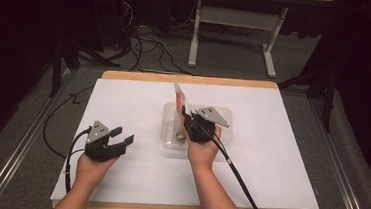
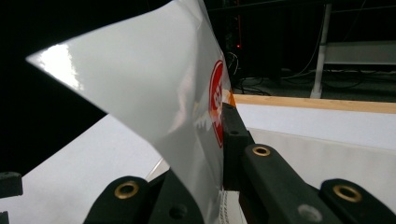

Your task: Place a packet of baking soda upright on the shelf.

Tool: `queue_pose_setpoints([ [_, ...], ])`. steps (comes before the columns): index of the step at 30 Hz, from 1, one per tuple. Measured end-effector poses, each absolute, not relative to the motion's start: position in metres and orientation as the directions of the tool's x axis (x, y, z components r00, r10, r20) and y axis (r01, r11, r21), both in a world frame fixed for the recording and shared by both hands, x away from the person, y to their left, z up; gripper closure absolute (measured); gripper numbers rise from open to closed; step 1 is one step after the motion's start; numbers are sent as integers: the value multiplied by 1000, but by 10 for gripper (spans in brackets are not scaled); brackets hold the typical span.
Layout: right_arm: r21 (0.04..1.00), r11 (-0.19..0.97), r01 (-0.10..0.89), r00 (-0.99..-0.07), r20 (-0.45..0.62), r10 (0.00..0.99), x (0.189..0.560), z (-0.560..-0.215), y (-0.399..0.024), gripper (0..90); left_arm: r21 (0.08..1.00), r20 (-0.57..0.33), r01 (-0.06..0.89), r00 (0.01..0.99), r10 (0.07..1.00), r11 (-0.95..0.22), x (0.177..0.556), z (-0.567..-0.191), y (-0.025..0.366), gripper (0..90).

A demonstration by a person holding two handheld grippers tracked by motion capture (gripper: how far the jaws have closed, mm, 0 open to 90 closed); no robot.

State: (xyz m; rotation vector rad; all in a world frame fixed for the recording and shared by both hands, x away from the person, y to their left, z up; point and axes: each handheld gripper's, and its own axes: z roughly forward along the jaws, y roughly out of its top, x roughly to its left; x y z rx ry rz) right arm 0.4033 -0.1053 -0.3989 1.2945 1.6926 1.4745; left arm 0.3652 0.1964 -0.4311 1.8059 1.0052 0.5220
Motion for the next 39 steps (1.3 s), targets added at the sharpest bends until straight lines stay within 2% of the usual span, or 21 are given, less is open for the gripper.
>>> queue_pose_setpoints([
  [29,950,-2,311,-406,135,904,396,-407,-100,900,895,-83,404,567,819,-189,364,-430,197,440],
  [39,946,27,324,-420,119,900,387,-426,-97,898,893,-74,403,571,818,-200,365,-430,195,442],
])
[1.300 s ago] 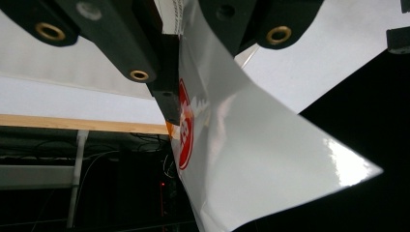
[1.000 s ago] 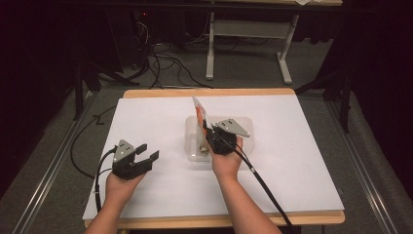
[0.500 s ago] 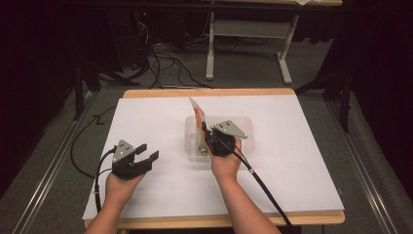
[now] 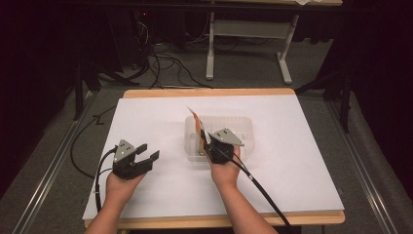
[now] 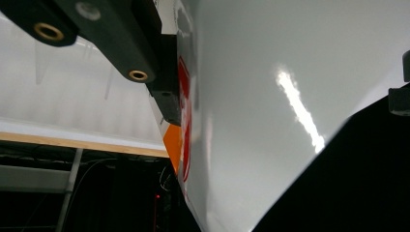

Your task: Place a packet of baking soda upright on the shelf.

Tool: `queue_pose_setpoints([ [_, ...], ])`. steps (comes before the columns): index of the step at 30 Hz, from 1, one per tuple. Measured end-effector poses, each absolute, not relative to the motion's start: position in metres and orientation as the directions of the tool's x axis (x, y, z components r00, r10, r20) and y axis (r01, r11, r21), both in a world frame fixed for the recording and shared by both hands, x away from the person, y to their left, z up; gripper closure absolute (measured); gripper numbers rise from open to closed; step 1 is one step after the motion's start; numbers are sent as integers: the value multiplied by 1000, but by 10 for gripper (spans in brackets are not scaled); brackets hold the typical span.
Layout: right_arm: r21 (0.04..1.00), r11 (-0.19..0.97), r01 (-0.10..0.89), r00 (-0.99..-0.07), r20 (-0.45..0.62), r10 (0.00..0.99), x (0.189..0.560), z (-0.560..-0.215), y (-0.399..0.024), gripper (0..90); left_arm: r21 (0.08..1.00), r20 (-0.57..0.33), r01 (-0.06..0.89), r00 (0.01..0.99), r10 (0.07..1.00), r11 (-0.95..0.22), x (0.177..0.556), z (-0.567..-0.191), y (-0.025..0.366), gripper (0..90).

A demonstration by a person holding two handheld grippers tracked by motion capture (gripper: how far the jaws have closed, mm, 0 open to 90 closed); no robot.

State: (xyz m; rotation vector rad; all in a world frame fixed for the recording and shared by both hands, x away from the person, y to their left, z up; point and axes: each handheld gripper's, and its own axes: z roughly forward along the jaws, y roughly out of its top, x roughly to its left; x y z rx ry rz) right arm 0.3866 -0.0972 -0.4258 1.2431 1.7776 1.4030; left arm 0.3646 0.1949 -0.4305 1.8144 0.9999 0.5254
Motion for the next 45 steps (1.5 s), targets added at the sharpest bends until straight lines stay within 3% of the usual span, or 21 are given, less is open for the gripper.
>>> queue_pose_setpoints([
  [15,940,46,337,-431,110,896,386,-422,-97,854,899,-71,388,583,809,-201,364,-430,195,428],
  [20,938,47,342,-450,120,885,387,-417,-97,723,900,-74,387,587,806,-199,364,-430,195,406],
  [21,939,56,340,-464,115,879,387,-416,-97,621,900,-73,387,587,806,-200,364,-430,195,401],
  [22,939,56,340,-464,115,879,387,-416,-97,621,900,-73,386,588,806,-200,364,-431,195,401],
  [25,936,61,346,-482,122,867,388,-414,-99,461,900,-73,387,589,805,-201,365,-431,195,398],
  [29,936,77,343,-481,105,870,384,-412,-102,341,897,-73,392,591,803,-207,365,-431,194,390],
  [45,929,96,357,-525,114,843,335,-414,-146,335,891,-78,404,585,807,-206,369,-433,195,385],
])
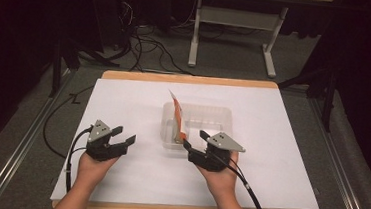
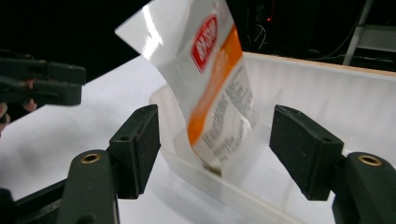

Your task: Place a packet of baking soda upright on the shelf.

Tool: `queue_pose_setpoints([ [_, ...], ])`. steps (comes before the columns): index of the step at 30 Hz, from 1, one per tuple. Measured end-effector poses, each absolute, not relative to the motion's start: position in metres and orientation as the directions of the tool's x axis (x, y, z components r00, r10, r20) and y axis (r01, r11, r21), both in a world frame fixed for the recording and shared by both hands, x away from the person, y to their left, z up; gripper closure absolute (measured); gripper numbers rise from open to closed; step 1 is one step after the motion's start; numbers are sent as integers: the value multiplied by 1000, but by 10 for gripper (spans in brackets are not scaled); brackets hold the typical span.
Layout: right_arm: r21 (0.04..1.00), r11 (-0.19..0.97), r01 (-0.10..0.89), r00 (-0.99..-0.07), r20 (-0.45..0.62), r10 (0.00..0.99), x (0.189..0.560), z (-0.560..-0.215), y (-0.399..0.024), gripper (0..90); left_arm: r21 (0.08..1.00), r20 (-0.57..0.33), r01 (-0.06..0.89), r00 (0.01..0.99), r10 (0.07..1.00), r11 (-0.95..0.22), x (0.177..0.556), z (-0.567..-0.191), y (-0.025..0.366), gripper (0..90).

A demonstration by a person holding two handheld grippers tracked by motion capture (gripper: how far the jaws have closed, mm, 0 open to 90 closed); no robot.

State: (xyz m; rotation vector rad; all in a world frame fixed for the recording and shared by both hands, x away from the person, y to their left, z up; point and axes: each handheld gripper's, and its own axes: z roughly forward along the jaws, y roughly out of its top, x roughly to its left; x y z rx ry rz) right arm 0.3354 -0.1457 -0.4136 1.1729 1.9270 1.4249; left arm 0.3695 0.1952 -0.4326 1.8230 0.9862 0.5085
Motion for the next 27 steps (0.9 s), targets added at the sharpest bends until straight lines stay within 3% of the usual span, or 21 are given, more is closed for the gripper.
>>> queue_pose_setpoints([
  [8,919,157,363,-496,48,867,317,-413,-191,344,884,-52,402,589,806,-237,369,-434,193,374],
  [16,906,160,391,-363,-8,932,304,-412,-272,352,878,-43,409,585,810,-249,368,-436,191,369],
  [22,904,67,422,-254,47,966,280,-429,-337,364,870,-70,434,580,812,-235,367,-439,188,373],
  [27,895,49,444,-245,69,967,284,-437,-345,367,867,-56,429,590,805,-254,365,-438,183,373],
])
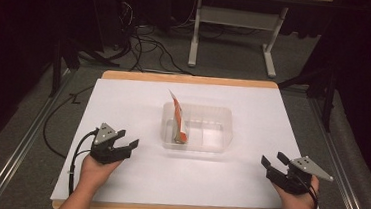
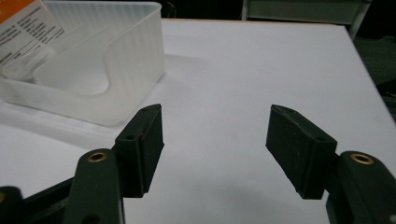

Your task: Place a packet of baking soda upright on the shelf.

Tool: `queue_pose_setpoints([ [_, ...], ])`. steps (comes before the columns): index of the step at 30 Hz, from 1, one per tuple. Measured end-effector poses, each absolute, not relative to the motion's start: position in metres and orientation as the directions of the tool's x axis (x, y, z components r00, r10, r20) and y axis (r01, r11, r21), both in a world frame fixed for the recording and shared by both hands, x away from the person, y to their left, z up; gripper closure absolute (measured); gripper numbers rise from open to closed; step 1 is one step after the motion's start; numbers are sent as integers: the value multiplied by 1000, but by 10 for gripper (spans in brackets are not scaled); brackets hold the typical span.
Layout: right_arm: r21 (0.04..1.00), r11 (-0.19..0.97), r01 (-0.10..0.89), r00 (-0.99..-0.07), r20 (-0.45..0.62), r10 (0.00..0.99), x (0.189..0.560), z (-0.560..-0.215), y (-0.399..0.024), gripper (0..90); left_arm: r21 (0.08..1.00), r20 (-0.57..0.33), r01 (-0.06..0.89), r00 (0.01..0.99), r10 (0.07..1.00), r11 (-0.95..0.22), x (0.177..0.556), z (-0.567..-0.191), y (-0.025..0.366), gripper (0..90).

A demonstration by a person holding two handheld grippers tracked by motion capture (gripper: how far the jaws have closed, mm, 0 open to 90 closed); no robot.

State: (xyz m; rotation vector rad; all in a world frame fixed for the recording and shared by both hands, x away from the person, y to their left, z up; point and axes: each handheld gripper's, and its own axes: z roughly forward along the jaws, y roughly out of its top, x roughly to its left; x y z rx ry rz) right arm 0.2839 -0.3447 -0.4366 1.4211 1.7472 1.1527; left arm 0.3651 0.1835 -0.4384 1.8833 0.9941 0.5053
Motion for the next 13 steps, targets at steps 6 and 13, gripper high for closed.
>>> queue_pose_setpoints([
  [6,876,145,460,-321,12,947,288,-441,-327,367,868,-53,424,599,799,-260,364,-438,183,375],
  [13,876,143,460,-309,7,951,286,-440,-321,361,872,-81,429,600,796,-235,365,-436,186,379],
])
